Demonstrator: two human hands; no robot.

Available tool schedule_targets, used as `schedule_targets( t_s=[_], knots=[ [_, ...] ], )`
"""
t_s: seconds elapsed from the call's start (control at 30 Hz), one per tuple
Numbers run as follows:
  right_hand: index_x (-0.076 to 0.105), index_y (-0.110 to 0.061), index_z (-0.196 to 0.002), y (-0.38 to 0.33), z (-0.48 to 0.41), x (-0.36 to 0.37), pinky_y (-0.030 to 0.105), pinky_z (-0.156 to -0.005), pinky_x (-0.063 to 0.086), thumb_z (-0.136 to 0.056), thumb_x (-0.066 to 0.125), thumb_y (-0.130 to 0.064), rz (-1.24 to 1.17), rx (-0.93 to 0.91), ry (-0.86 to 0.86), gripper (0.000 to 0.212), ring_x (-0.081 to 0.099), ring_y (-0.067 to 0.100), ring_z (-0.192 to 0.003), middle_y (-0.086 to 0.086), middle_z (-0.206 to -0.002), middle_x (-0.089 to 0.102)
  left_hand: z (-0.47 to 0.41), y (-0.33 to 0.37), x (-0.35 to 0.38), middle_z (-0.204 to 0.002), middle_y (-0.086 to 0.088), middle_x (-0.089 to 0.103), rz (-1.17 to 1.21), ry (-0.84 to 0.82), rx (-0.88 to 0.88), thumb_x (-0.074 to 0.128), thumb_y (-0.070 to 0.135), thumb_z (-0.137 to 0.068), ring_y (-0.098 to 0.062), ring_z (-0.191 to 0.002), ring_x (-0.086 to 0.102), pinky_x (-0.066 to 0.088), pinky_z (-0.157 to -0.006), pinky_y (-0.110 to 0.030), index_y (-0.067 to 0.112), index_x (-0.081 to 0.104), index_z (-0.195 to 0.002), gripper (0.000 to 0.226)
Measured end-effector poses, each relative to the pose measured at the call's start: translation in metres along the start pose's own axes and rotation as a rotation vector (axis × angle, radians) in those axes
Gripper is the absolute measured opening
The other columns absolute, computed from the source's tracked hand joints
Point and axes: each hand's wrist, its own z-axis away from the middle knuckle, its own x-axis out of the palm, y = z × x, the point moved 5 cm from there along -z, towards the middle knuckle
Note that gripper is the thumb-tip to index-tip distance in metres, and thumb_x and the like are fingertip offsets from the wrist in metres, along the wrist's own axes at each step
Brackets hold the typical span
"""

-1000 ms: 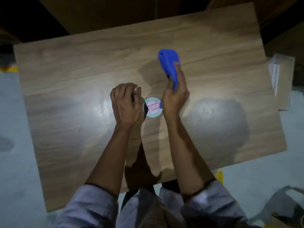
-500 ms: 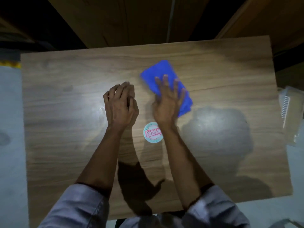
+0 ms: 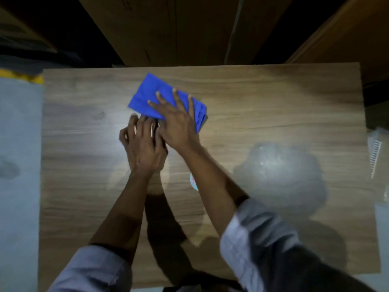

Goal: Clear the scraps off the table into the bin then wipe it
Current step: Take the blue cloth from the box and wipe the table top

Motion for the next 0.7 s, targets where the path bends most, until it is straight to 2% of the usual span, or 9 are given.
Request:
schedule_targets(
  t_s=[0.1, 0.17, 0.3, 0.37, 0.43, 0.5, 0.57, 0.63, 0.7],
  knots=[
    [0.045, -0.039, -0.152, 0.027, 0.037, -0.007, 0.060, -0.124, 0.007, -0.091, 0.055, -0.025, 0.078, 0.094, 0.071, 0.063, 0.016, 0.026, -0.158, -0.014, -0.163, 0.036, 0.013, -0.021, -0.005, -0.157, 0.004, 0.046, 0.032, 0.021, -0.088, 0.048, 0.029, -0.105, -0.020, -0.151, 0.032, 0.021, -0.113, -0.046, 0.021, 0.052, -0.142, 0.038],
    [0.039, -0.042, -0.155, 0.058, 0.050, -0.018, 0.062, -0.123, 0.011, -0.094, 0.051, -0.034, 0.186, 0.218, 0.150, 0.063, 0.016, 0.027, -0.158, -0.015, -0.165, 0.031, 0.020, -0.034, -0.007, -0.163, 0.004, 0.038, 0.064, 0.014, -0.088, 0.049, 0.029, -0.106, -0.017, -0.154, 0.027, 0.020, -0.117, -0.047, 0.023, 0.048, -0.148, 0.043],
    [0.037, -0.044, -0.155, 0.077, 0.004, -0.026, 0.063, -0.123, 0.008, -0.098, 0.044, -0.043, 0.167, 0.328, 0.181, 0.057, 0.015, 0.027, -0.158, -0.017, -0.166, 0.029, 0.022, -0.045, -0.007, -0.164, 0.002, 0.037, 0.158, 0.035, -0.046, 0.050, 0.031, -0.106, -0.013, -0.156, 0.023, 0.019, -0.121, -0.047, 0.021, 0.045, -0.153, 0.049],
    [0.037, -0.045, -0.155, 0.058, -0.026, -0.017, 0.060, -0.125, 0.003, -0.097, 0.047, -0.040, 0.137, 0.247, 0.117, 0.059, 0.012, 0.027, -0.158, -0.017, -0.166, 0.029, 0.025, -0.049, -0.006, -0.163, 0.000, 0.039, 0.256, 0.058, -0.059, 0.052, 0.030, -0.105, -0.013, -0.155, 0.025, 0.019, -0.121, -0.042, 0.018, 0.042, -0.154, 0.052],
    [0.036, -0.044, -0.156, 0.027, -0.028, -0.002, 0.059, -0.126, 0.002, -0.097, 0.049, -0.037, 0.170, 0.069, 0.055, 0.060, 0.012, 0.028, -0.158, -0.014, -0.166, 0.029, 0.027, -0.055, -0.009, -0.164, -0.003, 0.037, 0.333, 0.070, -0.084, 0.053, 0.030, -0.105, -0.018, -0.155, 0.026, 0.018, -0.122, -0.040, 0.014, 0.037, -0.157, 0.057],
    [0.037, -0.039, -0.156, -0.004, 0.008, 0.014, 0.060, -0.125, 0.005, -0.098, 0.049, -0.035, 0.195, -0.090, 0.049, 0.060, 0.014, 0.030, -0.158, -0.012, -0.166, 0.031, 0.031, -0.060, -0.013, -0.164, -0.011, 0.036, 0.428, 0.048, -0.114, 0.053, 0.028, -0.105, -0.027, -0.154, 0.028, 0.021, -0.125, -0.043, 0.005, 0.034, -0.157, 0.061],
    [0.044, -0.036, -0.154, -0.026, 0.058, 0.021, 0.060, -0.125, 0.010, -0.099, 0.055, -0.033, 0.101, -0.177, 0.051, 0.056, 0.019, 0.030, -0.157, -0.011, -0.163, 0.037, 0.044, -0.054, -0.019, -0.164, -0.015, 0.035, 0.467, 0.009, -0.138, 0.052, 0.028, -0.104, -0.031, -0.154, 0.028, 0.020, -0.125, -0.049, 0.000, 0.032, -0.157, 0.063],
    [0.053, -0.035, -0.148, -0.028, 0.092, 0.020, 0.059, -0.125, 0.012, -0.096, 0.062, -0.027, -0.020, -0.258, -0.017, 0.053, 0.025, 0.027, -0.156, -0.013, -0.158, 0.044, 0.064, -0.048, -0.023, -0.166, -0.008, 0.032, 0.454, -0.051, -0.130, 0.050, 0.033, -0.105, -0.026, -0.157, 0.022, 0.014, -0.128, -0.046, 0.006, 0.030, -0.159, 0.064],
    [0.056, -0.039, -0.144, -0.002, 0.095, 0.010, 0.058, -0.125, 0.010, -0.090, 0.065, -0.020, -0.066, -0.246, -0.065, 0.058, 0.026, 0.026, -0.155, -0.015, -0.157, 0.045, 0.086, -0.045, -0.024, -0.167, -0.002, 0.031, 0.445, -0.083, -0.105, 0.048, 0.036, -0.104, -0.022, -0.158, 0.018, 0.009, -0.128, -0.041, 0.010, 0.030, -0.160, 0.064]
  ],
)
